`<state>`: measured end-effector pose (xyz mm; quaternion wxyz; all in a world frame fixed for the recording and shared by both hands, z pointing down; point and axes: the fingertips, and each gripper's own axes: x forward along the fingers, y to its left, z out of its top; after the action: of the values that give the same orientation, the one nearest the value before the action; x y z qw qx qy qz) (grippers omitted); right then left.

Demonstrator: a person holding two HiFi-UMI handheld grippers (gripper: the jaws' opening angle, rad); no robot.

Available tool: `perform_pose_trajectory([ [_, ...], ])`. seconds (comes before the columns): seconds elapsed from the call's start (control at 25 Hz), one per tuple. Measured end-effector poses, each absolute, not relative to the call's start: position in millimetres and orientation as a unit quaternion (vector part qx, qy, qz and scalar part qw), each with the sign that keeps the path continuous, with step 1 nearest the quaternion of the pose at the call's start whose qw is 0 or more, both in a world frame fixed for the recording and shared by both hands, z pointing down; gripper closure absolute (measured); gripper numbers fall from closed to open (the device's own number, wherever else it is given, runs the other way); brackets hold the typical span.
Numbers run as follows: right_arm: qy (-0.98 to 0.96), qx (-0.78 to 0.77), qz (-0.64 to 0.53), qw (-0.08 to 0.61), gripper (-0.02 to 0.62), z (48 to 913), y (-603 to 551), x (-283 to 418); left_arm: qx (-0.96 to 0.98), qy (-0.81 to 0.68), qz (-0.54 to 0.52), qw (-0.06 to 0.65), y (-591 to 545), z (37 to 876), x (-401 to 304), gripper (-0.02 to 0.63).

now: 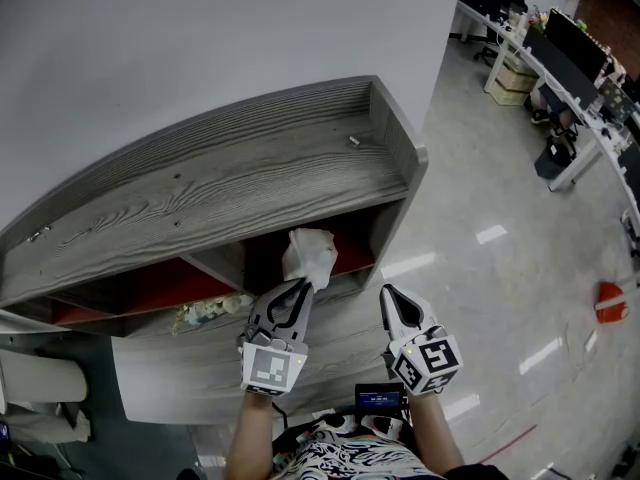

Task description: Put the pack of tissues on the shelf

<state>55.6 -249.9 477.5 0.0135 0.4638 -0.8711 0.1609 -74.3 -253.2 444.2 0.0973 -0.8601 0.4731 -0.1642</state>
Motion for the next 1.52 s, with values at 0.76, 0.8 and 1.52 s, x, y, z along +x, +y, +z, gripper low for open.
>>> perform_pose_trajectory([
  [0.76,-0.876,0.453,0.164,0.005,0.594,476.4,-276.1,59.2,-0.842,0.518,-0.152,-0.009,-283.3,459.6,-79.0,0.574],
  [0.8,-0.877,0.452,0.164,0.005,0.592,476.8,-277.2,59.3,-0.841,0.519,-0.152,-0.011,-284.4,460.1,-78.9,0.574],
  [1.52,-0.882,0.443,0.162,0.011,0.592,478.6,-287.8,61.1,-0.832,0.527,-0.172,-0.029,-300.2,465.6,-75.6,0.538],
])
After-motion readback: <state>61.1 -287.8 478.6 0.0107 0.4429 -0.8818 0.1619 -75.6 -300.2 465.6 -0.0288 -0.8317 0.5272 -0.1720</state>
